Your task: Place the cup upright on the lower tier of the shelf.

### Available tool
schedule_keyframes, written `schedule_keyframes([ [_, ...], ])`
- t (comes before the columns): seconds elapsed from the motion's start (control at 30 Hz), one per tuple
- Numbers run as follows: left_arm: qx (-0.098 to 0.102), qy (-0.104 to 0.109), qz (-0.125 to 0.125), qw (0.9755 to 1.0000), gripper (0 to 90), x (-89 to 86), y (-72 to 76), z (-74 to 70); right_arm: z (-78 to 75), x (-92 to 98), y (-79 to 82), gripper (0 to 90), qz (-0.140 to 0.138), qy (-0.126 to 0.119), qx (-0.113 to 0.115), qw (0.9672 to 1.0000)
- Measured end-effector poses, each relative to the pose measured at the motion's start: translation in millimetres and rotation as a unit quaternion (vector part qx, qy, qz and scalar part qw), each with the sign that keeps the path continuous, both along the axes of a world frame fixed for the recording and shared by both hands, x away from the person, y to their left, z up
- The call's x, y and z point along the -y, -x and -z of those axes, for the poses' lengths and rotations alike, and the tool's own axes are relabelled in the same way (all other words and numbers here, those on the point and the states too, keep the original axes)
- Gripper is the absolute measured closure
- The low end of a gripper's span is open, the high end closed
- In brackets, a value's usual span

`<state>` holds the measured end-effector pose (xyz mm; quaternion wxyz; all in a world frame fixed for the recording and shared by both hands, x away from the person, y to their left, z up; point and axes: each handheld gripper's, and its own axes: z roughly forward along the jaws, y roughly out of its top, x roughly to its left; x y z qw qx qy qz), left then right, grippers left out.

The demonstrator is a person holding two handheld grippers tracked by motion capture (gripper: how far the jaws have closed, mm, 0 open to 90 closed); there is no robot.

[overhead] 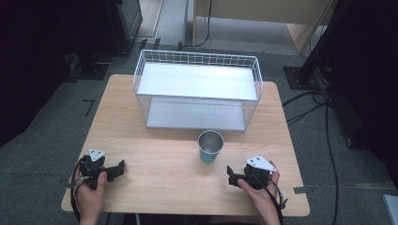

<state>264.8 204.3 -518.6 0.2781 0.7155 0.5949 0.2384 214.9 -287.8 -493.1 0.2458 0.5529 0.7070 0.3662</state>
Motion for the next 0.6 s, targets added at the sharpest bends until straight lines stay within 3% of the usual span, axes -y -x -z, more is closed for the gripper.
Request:
schedule_keyframes([
  [0.6,0.0,0.001,0.0,1.0,0.0,0.1,0.0,0.0,-0.4,-35.0,-3.4,0.0,-0.035,-0.013,0.004,0.9993],
])
